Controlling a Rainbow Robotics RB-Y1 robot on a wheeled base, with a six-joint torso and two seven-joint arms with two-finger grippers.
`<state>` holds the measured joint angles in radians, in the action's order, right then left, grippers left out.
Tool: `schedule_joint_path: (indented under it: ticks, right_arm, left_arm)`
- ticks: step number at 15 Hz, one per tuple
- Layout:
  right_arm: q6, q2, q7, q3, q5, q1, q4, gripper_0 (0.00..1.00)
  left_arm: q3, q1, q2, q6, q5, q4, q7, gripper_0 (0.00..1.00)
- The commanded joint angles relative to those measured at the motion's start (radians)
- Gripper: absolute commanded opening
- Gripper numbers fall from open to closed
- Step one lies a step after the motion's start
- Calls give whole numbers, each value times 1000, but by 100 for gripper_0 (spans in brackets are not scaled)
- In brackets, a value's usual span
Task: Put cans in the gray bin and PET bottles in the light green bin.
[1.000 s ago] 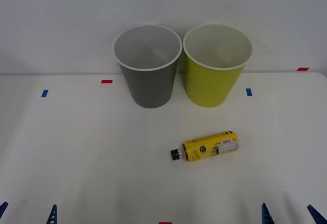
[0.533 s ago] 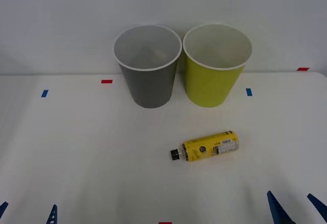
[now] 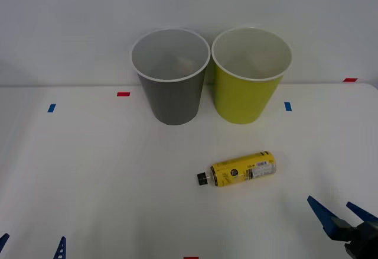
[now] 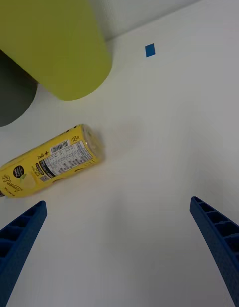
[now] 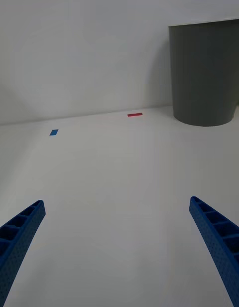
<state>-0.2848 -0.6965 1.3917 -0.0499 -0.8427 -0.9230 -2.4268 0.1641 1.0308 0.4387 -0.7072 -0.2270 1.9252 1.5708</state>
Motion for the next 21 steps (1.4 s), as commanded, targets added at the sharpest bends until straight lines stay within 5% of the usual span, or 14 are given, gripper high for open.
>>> schedule_joint_path:
  ticks: [1,8,14,17,21]
  right_arm:
    - [-220,-3,-200,-80,-13,95,-44,100]
    - [-671,15,-741,-113,25,414,-60,100]
    - [-965,-21,-1266,-24,65,676,-61,100]
    - [-993,-83,-1550,111,177,765,-49,100]
    - [-993,-107,-1755,223,191,854,17,100]
  left_arm:
    - [0,0,0,0,0,0,0,100]
    - [0,0,0,0,0,0,0,100]
    - [0,0,0,0,0,0,0,100]
    - [0,0,0,0,0,0,0,100]
    - [0,0,0,0,0,0,0,100]
